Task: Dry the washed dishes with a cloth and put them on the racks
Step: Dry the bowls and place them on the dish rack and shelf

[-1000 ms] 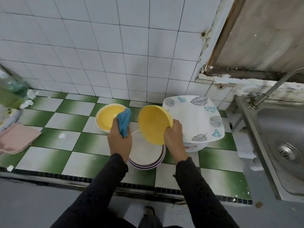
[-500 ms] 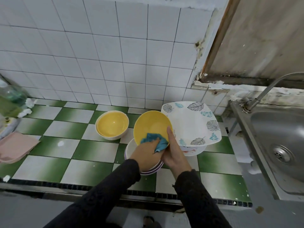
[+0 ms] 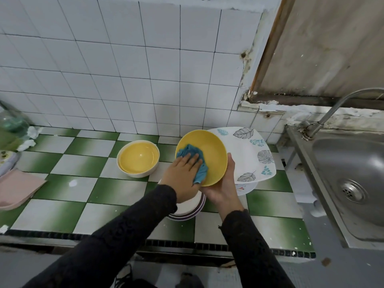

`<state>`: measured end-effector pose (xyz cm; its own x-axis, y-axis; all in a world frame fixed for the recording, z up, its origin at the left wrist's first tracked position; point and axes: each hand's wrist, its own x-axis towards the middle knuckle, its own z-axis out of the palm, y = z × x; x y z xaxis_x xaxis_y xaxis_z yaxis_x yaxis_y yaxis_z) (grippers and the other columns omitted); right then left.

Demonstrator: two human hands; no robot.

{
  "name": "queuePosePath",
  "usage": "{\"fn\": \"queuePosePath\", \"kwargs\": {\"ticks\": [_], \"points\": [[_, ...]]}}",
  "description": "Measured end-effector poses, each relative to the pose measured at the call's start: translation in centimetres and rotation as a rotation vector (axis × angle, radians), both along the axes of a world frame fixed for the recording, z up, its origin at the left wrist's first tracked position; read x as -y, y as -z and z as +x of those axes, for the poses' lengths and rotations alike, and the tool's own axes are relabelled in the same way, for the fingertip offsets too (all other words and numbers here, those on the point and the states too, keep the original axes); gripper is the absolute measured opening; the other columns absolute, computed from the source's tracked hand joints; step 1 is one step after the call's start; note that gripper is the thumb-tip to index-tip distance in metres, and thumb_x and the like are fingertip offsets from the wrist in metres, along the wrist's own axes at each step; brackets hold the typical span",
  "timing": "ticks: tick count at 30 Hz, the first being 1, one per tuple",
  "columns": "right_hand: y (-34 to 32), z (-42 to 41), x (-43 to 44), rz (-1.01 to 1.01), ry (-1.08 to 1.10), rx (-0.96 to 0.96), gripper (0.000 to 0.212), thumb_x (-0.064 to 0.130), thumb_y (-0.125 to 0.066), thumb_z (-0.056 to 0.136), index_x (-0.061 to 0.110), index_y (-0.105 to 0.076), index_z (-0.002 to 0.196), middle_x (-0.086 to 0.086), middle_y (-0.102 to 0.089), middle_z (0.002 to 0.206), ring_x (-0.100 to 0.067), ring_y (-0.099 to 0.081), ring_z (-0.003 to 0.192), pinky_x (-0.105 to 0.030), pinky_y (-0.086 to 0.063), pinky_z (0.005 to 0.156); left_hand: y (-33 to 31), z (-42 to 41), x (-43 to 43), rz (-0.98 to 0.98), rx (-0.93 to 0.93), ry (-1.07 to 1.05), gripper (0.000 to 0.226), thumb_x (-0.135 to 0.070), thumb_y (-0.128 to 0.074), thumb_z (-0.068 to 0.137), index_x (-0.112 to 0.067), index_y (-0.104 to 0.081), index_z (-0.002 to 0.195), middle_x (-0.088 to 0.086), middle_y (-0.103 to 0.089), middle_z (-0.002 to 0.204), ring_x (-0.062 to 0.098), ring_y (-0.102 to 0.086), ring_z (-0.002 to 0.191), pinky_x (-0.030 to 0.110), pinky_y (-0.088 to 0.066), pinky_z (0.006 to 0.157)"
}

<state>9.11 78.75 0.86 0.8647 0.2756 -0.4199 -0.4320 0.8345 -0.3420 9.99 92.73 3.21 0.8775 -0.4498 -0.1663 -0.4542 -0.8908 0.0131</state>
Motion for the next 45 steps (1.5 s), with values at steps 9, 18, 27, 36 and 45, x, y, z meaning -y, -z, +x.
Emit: {"fn": "queuePosePath", "kwargs": {"ticks": [9,18,27,36,45], "points": [[1.2,-0.6,-1.0,-0.143,0.124,0.034,0.059,0.067,-0.074,0.066,0.026,-0.08,0.107,-0.006,-0.076,0.108,-0.025,-0.067,0.112,-0.057,-0.037,0.114,-2.2,-3.0,5.0,-1.195,-0.739,-0.367,0.049,-0.053,-0.033,0.102,-0.034,-0.036,0.148,0.001,-0.036,0.155,0.022,-0.03,0.145,0.031,-0.023,0.116],[0.1,-0.1,-1.0,-0.029,-0.006,0.179,0.1,0.065,-0.083,0.063,0.017,-0.051,0.146,-0.017,-0.055,0.146,-0.036,-0.053,0.134,-0.055,-0.049,0.103,-0.7,1.6,1.3,-0.18,0.074,-0.073,0.073,-0.058,0.011,0.086,-0.023,0.025,0.148,0.001,0.027,0.161,0.017,0.026,0.147,0.035,0.019,0.119],[0.8,0.0,0.2,-0.149,0.1,0.073,0.102,0.068,-0.08,0.064,0.009,-0.05,0.141,-0.02,-0.071,0.119,-0.036,-0.071,0.105,-0.05,-0.06,0.08,-3.9,-2.4,2.6,-0.601,-0.444,-0.136,0.046,-0.047,-0.029,0.105,-0.019,-0.057,0.127,0.011,-0.064,0.123,0.027,-0.058,0.112,0.035,-0.043,0.098],[-0.9,-0.8,-1.7,-0.009,0.057,0.174,0.069,0.056,-0.07,0.082,0.012,-0.058,0.134,-0.016,-0.071,0.12,-0.03,-0.072,0.105,-0.044,-0.06,0.079,-6.5,-2.3,5.5,-1.936,-0.706,-0.644,0.031,-0.044,-0.051,0.094,-0.023,-0.061,0.115,0.0,-0.075,0.1,0.017,-0.069,0.098,0.039,-0.056,0.093],[-0.2,-0.6,-0.8,0.111,-0.079,0.133,0.115,0.066,-0.085,0.06,0.016,-0.04,0.152,-0.024,-0.05,0.148,-0.046,-0.055,0.128,-0.06,-0.051,0.094,-5.0,-2.4,3.6,-2.011,-0.148,-0.84,0.022,-0.042,-0.034,0.103,-0.028,-0.047,0.115,0.0,-0.059,0.103,0.013,-0.058,0.091,0.016,-0.051,0.063]]}}
